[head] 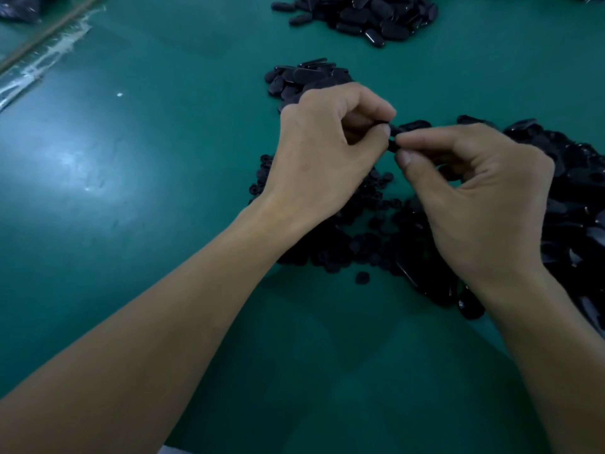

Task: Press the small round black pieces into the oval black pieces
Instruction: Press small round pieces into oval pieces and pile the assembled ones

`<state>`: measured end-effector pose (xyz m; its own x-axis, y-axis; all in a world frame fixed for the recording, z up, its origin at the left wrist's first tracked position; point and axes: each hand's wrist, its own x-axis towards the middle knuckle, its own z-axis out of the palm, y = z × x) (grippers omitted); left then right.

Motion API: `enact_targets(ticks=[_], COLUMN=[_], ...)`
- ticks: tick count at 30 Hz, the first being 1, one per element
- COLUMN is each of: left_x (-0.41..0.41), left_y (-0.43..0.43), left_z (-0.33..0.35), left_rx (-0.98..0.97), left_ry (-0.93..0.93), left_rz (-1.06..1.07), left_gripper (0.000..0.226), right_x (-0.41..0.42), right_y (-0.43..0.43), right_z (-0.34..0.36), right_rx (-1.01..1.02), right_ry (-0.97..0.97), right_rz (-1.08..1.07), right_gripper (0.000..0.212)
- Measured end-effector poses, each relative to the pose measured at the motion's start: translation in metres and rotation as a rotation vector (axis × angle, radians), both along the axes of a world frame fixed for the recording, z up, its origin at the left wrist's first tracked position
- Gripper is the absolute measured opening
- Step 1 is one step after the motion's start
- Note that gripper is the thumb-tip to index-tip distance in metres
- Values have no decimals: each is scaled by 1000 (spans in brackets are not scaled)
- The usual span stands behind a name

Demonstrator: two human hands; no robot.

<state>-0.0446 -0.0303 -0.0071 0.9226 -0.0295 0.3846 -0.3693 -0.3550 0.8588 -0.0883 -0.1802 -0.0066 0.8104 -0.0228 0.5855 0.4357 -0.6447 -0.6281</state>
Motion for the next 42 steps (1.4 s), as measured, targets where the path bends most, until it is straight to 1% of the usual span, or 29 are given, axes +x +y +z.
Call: enact_targets(ticks=[5,11,15,20,30,33,37,42], left_x=[-2,-4,-5,-6,-6,-6,-7,-6], left_y=[-2,-3,-4,-4,-4,-5,-6,-5], left_z=[1,2,2,2,2,1,1,1], left_rx=[-8,-19,-23,-34,-42,-37,-58,-81], left_ry=[-3,-21,-7,-3,-1,5,26,44], left_rz=[-73,-105,-123,-120,-127,-140,-151,-148], left_gripper=[14,14,20,19,22,19,19,19], right_x=[2,4,5,5,6,5,4,3], right_y=[1,0,0,-1,-3,-2,-2,-4], right_z=[1,-1,-2,-1,0,2,3,6], right_rx=[106,110,148,155,158,152,195,187], right_ry=[58,60,71,62,112,106,94,120], right_rz=[-25,-43,-60,-93,-22,-47,-95,-54], right_gripper=[16,12,12,11,11,14,28,30])
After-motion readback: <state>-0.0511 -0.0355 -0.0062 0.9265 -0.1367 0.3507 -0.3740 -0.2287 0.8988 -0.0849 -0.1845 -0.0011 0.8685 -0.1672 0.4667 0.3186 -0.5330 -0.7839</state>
